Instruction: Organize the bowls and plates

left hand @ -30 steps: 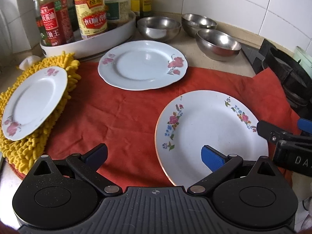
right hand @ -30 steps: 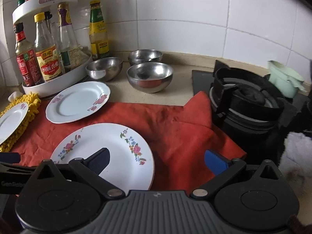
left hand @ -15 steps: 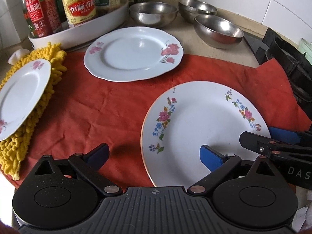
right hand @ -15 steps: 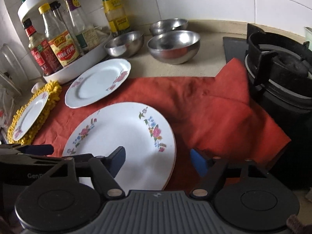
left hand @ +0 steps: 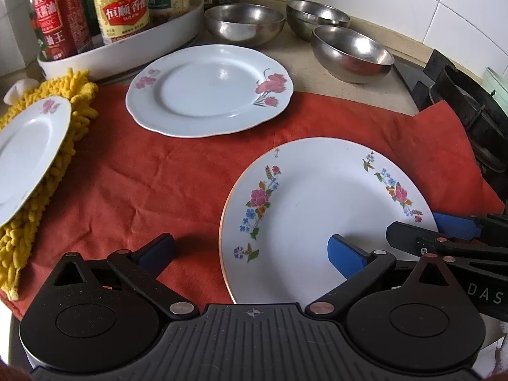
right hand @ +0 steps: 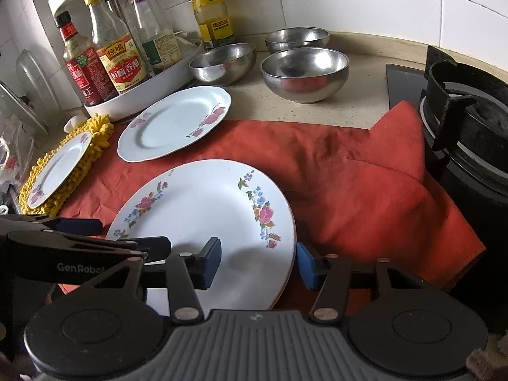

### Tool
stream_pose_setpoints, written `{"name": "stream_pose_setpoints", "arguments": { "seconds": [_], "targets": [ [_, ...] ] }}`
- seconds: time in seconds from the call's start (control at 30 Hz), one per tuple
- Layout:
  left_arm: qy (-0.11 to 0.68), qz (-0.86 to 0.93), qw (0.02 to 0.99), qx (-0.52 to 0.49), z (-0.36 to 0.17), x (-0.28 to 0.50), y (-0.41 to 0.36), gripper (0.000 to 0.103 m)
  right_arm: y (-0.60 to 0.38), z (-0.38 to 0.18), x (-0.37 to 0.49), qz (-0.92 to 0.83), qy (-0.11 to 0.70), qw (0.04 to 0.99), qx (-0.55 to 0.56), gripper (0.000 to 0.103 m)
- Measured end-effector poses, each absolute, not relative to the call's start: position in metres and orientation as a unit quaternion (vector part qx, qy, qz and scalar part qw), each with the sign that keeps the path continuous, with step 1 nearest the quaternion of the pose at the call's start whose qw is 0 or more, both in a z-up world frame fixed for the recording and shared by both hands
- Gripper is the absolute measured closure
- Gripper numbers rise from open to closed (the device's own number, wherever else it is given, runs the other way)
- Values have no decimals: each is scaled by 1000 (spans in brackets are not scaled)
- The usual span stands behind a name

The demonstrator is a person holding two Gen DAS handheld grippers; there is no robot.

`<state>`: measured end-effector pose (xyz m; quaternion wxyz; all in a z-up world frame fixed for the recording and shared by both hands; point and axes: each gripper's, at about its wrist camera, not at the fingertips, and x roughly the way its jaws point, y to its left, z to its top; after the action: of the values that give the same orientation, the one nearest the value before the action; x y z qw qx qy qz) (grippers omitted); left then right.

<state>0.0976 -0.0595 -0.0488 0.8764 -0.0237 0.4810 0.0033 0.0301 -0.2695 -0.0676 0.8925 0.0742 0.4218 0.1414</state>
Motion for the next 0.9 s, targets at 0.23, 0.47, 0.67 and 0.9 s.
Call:
{"name": "stream_pose_setpoints", "arguments": {
  "seconds": [0.23, 0.47, 0.67, 0.9],
  "targets": [
    [476, -17, 879, -28, -43, 101, -62, 12, -269, -64, 30, 152, 419, 891, 85, 64],
    [481, 0, 875, -46, -41, 107, -49, 17, -255, -63, 49, 161, 422, 890, 66, 65],
    [467, 45, 881, -60, -25, 105, -31, 17, -242, -53, 67, 207, 403, 890, 53, 65],
    [486, 80, 866, -79, -32, 101, -12, 16, -218, -63, 81, 258, 430, 864, 35, 65]
  ]
}}
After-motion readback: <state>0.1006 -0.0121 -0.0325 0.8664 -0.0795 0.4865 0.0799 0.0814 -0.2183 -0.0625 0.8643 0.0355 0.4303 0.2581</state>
